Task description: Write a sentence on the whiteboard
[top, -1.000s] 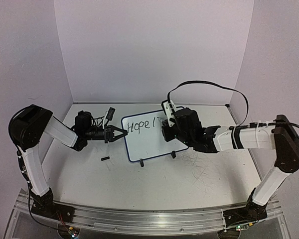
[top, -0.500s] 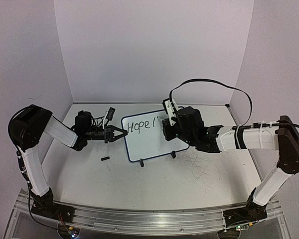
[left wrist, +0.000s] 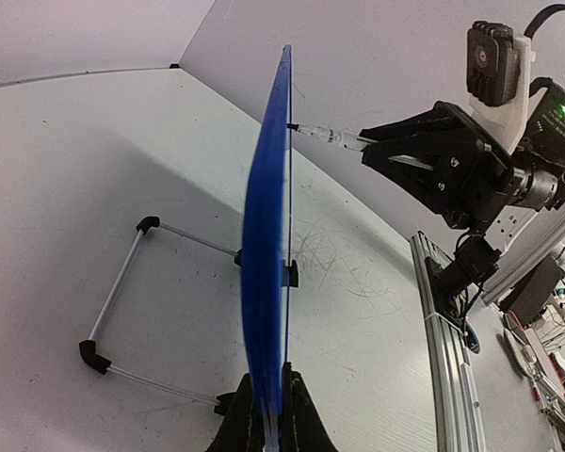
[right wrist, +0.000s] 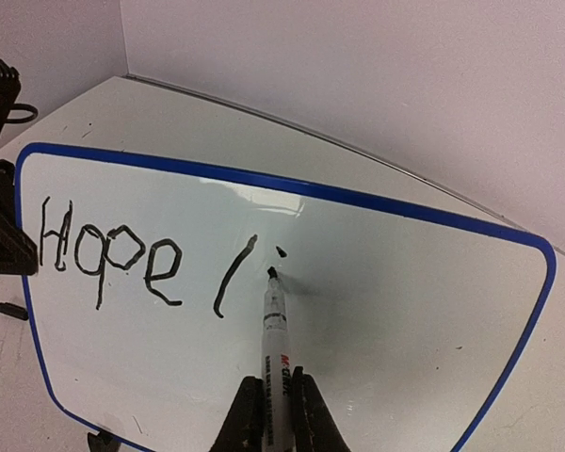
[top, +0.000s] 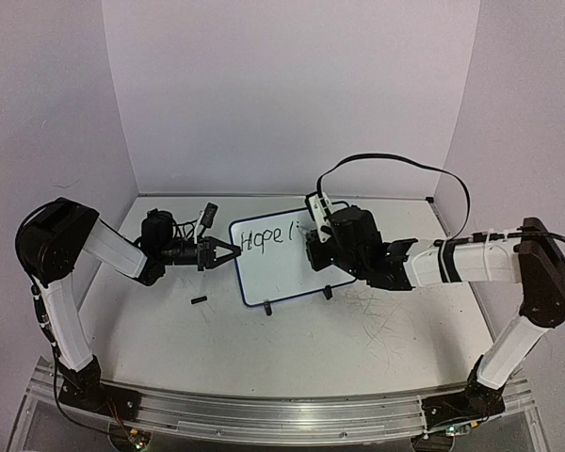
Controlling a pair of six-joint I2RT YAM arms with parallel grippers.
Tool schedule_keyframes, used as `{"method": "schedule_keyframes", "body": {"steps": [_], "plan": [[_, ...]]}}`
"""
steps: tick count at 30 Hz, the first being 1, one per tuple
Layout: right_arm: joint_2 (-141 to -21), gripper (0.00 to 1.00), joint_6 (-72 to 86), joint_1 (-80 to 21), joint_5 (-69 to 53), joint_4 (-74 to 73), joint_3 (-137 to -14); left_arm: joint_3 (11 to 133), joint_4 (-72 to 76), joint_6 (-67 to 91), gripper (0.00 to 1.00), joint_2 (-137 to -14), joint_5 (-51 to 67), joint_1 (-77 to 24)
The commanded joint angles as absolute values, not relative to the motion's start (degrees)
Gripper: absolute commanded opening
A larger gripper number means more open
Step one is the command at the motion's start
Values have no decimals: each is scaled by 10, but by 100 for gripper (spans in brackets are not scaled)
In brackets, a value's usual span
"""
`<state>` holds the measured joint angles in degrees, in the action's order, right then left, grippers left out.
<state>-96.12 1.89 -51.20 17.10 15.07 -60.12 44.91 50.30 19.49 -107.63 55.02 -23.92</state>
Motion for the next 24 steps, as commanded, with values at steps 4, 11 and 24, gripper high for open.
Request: {"method": "schedule_keyframes", "body": {"steps": [4,11,24], "plan": [[-968,0,33,-513,180,134,-615,452,454,151,0,-1077,528,-248],[-965,0,46,-518,173,121,-606,453,453,151,0,-1077,528,-248],[-951,0,57,-526,168,120,-602,454,452,150,0,-1077,528,-249]]}}
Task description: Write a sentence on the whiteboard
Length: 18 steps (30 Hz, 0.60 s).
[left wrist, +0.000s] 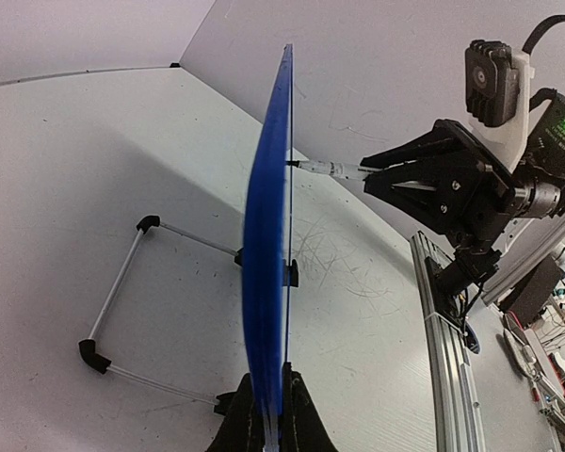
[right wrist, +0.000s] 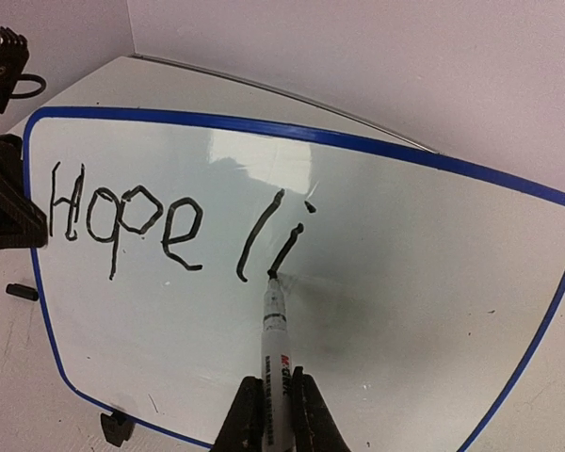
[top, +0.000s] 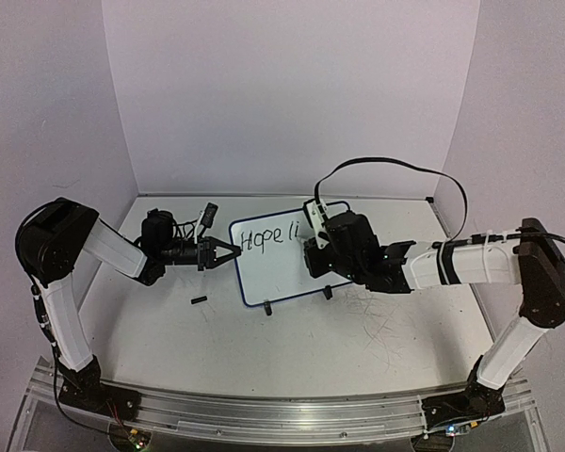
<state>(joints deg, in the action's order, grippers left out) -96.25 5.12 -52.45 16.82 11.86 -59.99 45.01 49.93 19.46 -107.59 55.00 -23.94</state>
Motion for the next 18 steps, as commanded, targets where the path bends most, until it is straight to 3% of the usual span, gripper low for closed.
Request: {"method": "schedule_keyframes", "body": {"steps": [1,18], "plan": [[-943,0,56,-526,163,128,-603,454,451,150,0,-1077,528,-249],[-927,0,58,-492,161,151,-587,453,449,149,0,-1076,528,-250]]}}
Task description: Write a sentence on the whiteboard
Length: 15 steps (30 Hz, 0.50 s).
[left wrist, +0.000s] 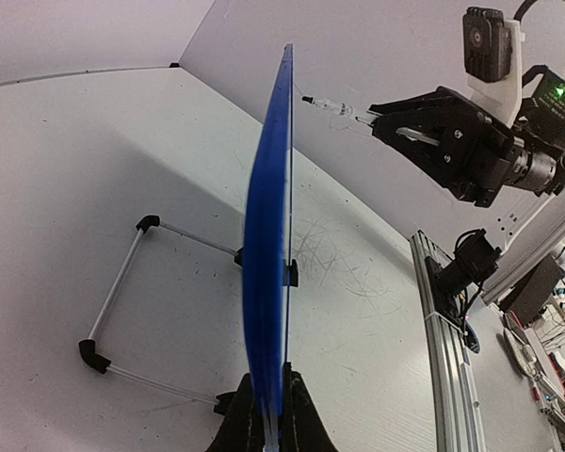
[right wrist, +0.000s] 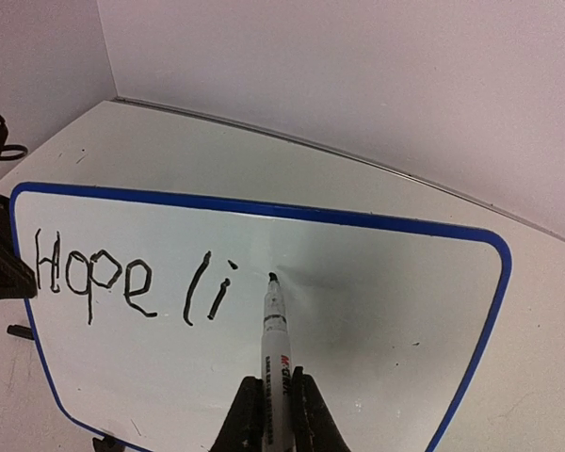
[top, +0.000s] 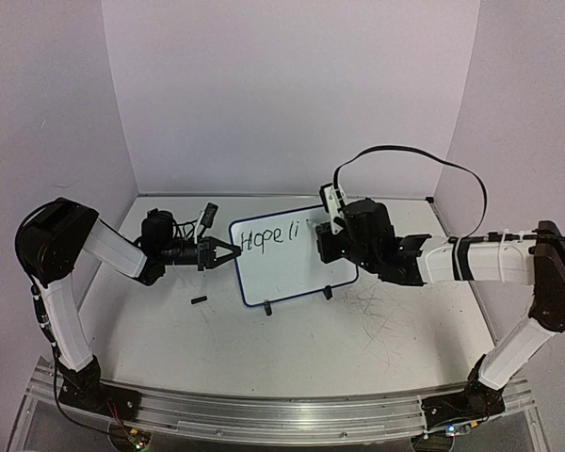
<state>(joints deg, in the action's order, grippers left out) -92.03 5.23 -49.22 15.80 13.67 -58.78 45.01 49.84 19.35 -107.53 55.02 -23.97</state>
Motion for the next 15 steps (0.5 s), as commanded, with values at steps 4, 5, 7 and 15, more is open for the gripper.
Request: {"method": "schedule_keyframes", "body": {"steps": [4,5,7,15], "plan": [[-931,0,55,-492,163,155,-589,454,448,148,0,-1078,527,-250],[-933,0,54,-492,162,156,-590,455,447,148,0,-1079,528,-250],[-936,0,54,-492,160,156,-592,455,447,149,0,-1079,529,-250],[-946,0,61,-491,175,156,-594,454,446,147,0,-1076,528,-250]]}}
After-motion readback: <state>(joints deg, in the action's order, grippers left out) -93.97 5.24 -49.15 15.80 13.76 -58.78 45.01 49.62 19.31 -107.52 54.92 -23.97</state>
